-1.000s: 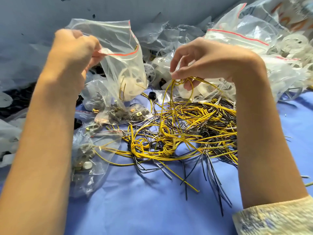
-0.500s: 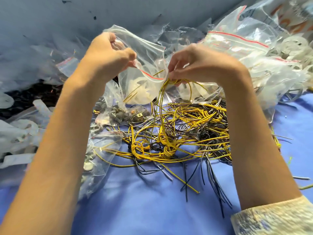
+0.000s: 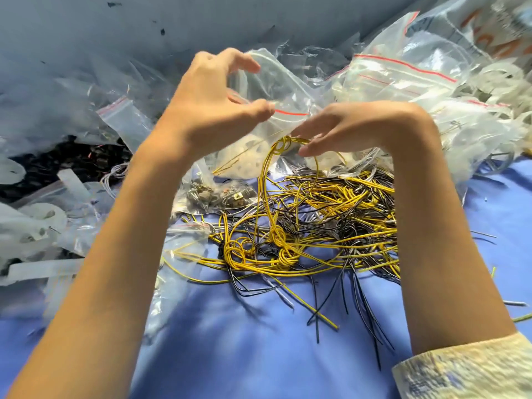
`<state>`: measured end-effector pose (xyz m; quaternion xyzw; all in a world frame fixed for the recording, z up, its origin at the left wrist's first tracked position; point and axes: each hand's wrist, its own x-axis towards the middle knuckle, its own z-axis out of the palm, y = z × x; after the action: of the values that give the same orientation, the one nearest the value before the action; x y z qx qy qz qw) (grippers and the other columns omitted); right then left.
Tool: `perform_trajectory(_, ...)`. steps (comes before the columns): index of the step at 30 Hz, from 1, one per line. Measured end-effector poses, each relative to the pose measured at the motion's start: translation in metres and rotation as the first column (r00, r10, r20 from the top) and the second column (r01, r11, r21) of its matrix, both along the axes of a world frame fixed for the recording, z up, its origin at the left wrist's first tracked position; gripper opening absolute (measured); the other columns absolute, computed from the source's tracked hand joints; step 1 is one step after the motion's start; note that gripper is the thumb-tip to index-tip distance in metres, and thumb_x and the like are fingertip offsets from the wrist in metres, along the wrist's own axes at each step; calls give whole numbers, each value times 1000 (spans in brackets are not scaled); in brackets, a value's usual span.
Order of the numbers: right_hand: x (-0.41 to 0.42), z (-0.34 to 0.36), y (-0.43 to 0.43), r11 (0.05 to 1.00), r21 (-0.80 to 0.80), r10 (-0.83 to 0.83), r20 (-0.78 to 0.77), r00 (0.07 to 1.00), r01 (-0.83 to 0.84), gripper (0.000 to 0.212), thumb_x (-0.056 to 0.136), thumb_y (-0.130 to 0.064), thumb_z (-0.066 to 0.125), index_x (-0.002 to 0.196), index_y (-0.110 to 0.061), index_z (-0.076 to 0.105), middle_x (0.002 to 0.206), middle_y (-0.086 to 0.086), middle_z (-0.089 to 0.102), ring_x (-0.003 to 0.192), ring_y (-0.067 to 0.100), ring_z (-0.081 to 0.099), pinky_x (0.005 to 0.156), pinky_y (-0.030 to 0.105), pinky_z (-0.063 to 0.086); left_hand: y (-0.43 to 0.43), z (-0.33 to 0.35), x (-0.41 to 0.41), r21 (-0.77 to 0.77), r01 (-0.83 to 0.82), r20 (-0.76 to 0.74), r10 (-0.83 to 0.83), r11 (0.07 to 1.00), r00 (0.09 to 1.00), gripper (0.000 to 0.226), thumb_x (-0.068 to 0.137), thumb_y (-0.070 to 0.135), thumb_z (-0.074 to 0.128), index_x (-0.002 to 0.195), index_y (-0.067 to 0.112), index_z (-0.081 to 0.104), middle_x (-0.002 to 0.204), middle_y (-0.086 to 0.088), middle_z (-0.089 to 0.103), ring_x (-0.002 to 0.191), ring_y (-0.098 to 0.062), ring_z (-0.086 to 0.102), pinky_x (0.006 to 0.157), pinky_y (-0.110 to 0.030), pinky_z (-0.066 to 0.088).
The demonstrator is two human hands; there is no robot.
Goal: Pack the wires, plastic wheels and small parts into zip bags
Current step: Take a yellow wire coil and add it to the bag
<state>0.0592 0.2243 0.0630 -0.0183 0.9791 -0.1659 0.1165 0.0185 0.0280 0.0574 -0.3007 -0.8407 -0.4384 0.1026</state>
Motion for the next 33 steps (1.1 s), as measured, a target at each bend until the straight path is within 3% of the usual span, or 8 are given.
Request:
perform_trajectory(5, 2, 1, -4, 999, 9, 45, -18, 999, -45, 25, 90, -36, 59, 113, -30, 66, 116, 1, 67, 105, 17, 60, 90, 28, 44, 14, -8, 15, -127, 99, -285, -132, 987, 949, 39, 76, 23, 70, 112, 12, 61, 131, -7, 36, 83, -12, 62, 77, -21, 50)
perform_trajectory(7, 2, 0, -4, 999, -6, 38, -17, 999, -38, 8, 89, -36, 61, 92, -32, 66, 89, -9, 68, 83, 6, 56, 70, 21, 43, 19, -7, 21, -185, 262, -257, -304, 947, 917, 21, 77, 18, 70, 95, 8, 66, 109, -4, 53, 73, -5, 57, 63, -7, 40)
perform_trajectory(9, 2, 0, -5, 1000, 2, 31, -31, 999, -31, 11, 88, -32, 62, 78, -29, 65, 69, -18, 63, 69, -1, 55, 58, 12, 41, 22, -10, 25, -309, 395, -112, -445, 865, 888, 7, 76, 12, 70, 80, 17, 68, 82, 6, 63, 61, 3, 53, 56, -5, 35)
perform_trajectory(12, 2, -1, -5, 999, -26, 43, -21, 999, -43, 23, 90, -33, 60, 111, -28, 68, 110, -3, 70, 104, 13, 63, 89, 22, 45, 29, -23, 25, -653, 449, 186, -445, 610, 876, 14, 77, 26, 73, 91, 30, 71, 84, 16, 69, 59, 11, 54, 51, -5, 35)
perform_trajectory(15, 3, -1, -6, 998, -63, 24, 6, 1000, -23, 35, 90, -39, 60, 121, -25, 64, 120, 4, 66, 111, 17, 60, 101, 34, 44, 36, -38, 21, -804, 443, 320, -338, 397, 885, 36, 79, 34, 73, 114, 34, 66, 108, 17, 68, 69, 3, 56, 56, -4, 37)
perform_trajectory(21, 1, -2, -6, 996, -86, 0, 29, 1000, 2, 35, 91, -40, 58, 123, -25, 62, 120, 6, 65, 111, 16, 60, 95, 31, 47, 30, -44, 13, -850, 339, 261, -237, 402, 936, 35, 77, 34, 75, 111, 36, 64, 107, 11, 65, 91, -15, 58, 83, -26, 49)
perform_trajectory(27, 1, -4, -8, 995, -100, -5, 28, 1000, 8, 34, 91, -40, 58, 122, -25, 63, 116, 8, 67, 111, 18, 61, 98, 39, 49, 32, -46, 12, -824, 362, 255, -286, 435, 924, 15, 82, 29, 68, 97, 31, 69, 89, 7, 66, 83, -13, 55, 72, -25, 46)
perform_trajectory(33, 0, -4, -8, 996, -89, 1, 19, 1000, 1, 36, 90, -43, 58, 122, -28, 62, 113, 4, 68, 108, 15, 63, 98, 41, 49, 37, -56, 16, -850, 338, 260, -237, 405, 936, 23, 85, 28, 57, 102, 22, 71, 100, -1, 69, 99, -23, 62, 84, -37, 54)
